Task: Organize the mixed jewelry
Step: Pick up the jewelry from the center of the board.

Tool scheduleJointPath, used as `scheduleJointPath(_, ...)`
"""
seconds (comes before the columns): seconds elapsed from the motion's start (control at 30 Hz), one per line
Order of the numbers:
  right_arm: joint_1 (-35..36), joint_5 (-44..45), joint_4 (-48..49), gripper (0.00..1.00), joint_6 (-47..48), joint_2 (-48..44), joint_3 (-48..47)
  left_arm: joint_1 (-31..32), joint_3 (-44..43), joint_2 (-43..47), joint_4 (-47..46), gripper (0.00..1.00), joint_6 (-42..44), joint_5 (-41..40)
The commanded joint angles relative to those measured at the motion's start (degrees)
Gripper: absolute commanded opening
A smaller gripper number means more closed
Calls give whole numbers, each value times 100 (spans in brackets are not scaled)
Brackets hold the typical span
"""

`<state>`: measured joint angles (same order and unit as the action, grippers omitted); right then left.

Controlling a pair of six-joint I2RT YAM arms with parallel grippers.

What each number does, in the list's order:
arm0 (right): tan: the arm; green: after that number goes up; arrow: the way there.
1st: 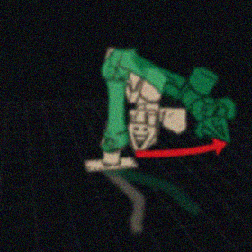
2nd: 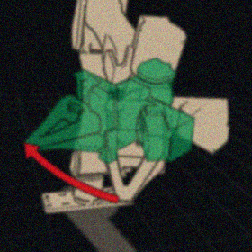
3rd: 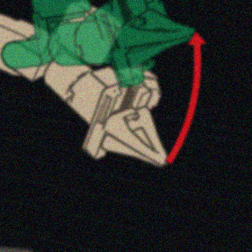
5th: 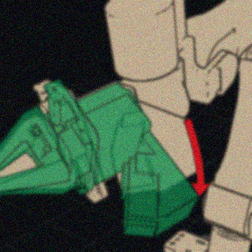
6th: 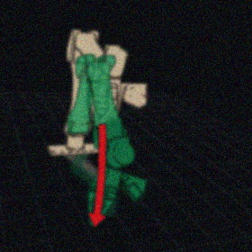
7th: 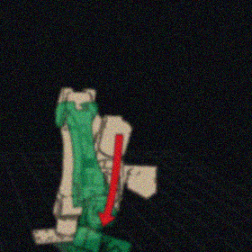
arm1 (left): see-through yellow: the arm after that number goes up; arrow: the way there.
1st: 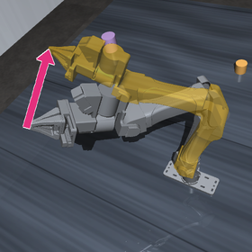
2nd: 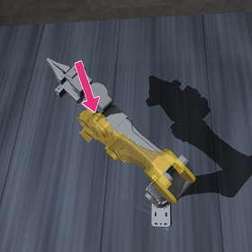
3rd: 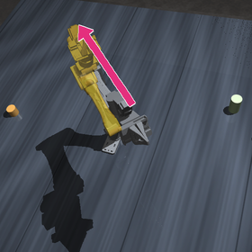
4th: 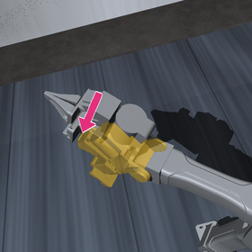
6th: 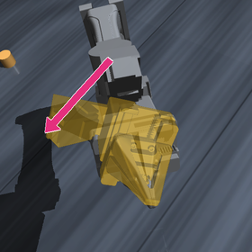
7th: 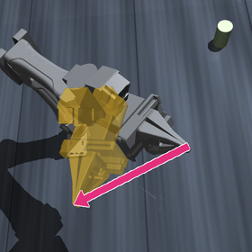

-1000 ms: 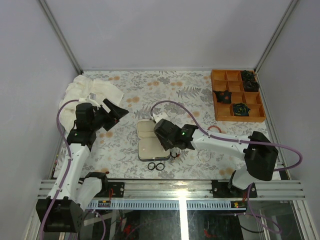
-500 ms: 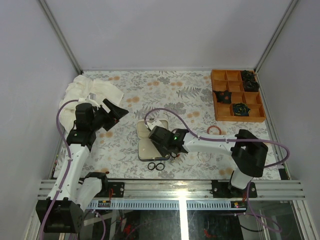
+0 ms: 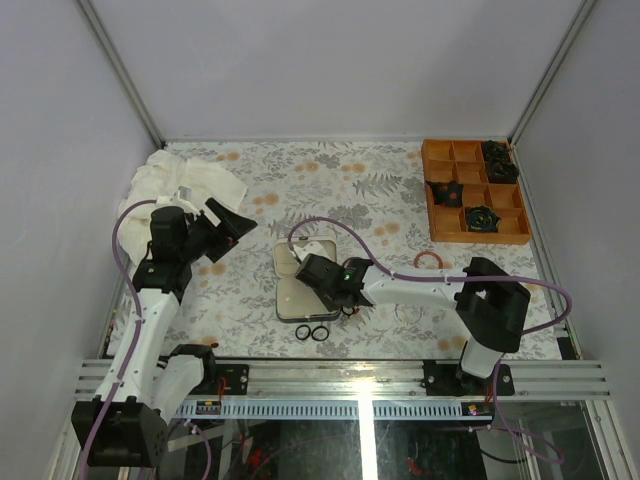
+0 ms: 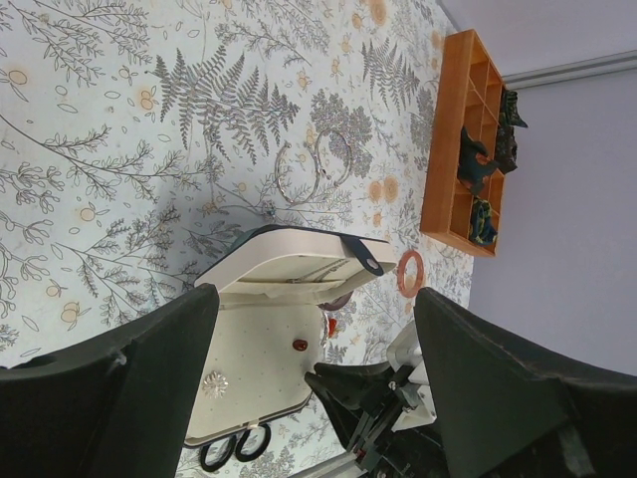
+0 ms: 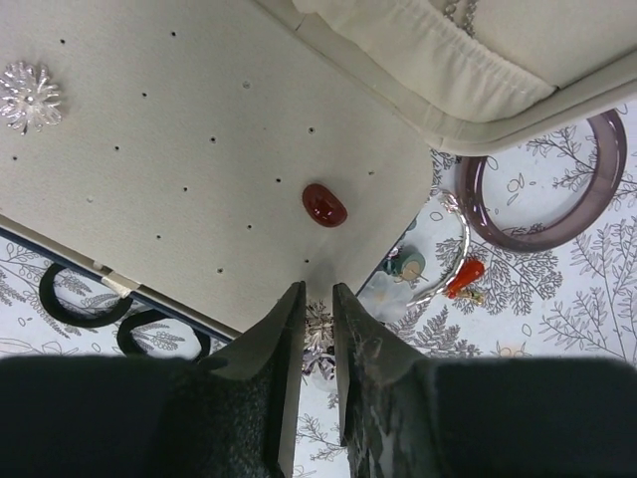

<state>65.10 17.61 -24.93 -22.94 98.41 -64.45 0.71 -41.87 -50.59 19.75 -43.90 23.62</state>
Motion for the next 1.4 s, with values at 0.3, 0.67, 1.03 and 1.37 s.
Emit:
scheduleJointPath(0.3, -101, 863, -357, 21, -265, -767, 347, 13, -52, 124, -76, 80, 48, 155)
scheduleJointPath(0.67, -801, 431, -233, 40, -295, -1247, 926, 8, -123, 111, -6, 80, 66, 85)
scheduleJointPath(1.03, -1032, -569, 146, 42, -144, -1544, 1118, 8, -138, 119, 79, 80, 105, -25)
scheduleJointPath(1.37, -1051, -1084, 464, 36, -212, -1026, 1092, 1, -201, 115, 147, 80, 160, -57)
